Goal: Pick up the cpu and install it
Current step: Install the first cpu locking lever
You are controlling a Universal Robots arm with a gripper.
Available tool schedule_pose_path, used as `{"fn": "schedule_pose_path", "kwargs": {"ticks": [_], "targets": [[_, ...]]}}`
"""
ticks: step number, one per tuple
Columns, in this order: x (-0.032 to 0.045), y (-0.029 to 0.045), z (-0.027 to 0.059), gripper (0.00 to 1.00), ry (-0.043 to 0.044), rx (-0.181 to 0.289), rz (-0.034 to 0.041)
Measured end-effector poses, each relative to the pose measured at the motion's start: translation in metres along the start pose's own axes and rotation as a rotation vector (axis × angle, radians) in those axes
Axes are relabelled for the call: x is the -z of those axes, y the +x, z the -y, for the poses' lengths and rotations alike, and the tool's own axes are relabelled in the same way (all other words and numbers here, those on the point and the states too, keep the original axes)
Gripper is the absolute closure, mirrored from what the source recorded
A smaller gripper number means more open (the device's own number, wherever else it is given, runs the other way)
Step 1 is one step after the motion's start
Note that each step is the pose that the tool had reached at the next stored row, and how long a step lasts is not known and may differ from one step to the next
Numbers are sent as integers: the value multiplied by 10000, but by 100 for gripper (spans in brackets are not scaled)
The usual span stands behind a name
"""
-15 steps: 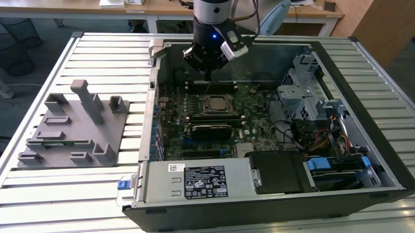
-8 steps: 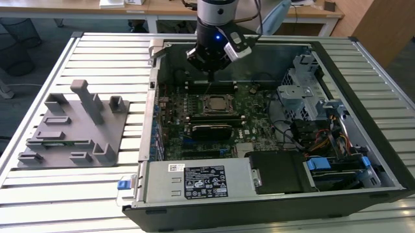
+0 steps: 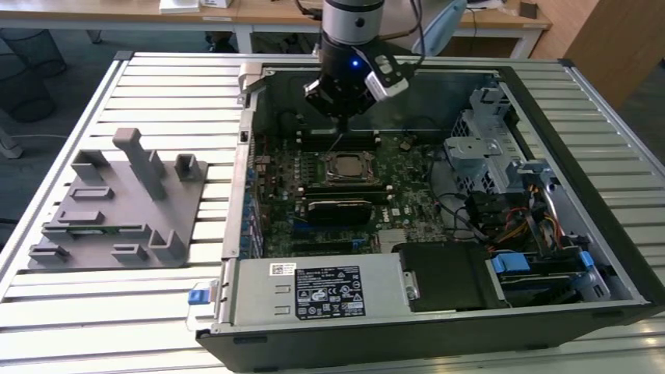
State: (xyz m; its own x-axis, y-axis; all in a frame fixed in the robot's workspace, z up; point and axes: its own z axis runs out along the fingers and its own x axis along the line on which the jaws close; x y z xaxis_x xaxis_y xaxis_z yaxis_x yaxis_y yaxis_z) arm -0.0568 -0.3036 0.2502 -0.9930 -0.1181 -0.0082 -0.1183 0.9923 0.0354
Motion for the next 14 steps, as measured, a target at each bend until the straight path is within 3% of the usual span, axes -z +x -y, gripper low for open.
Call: {"fn": "schedule_pose_path", "kwargs": {"ticks": [14], "targets": [[-85,-75,12,89,1,0,-2]]}}
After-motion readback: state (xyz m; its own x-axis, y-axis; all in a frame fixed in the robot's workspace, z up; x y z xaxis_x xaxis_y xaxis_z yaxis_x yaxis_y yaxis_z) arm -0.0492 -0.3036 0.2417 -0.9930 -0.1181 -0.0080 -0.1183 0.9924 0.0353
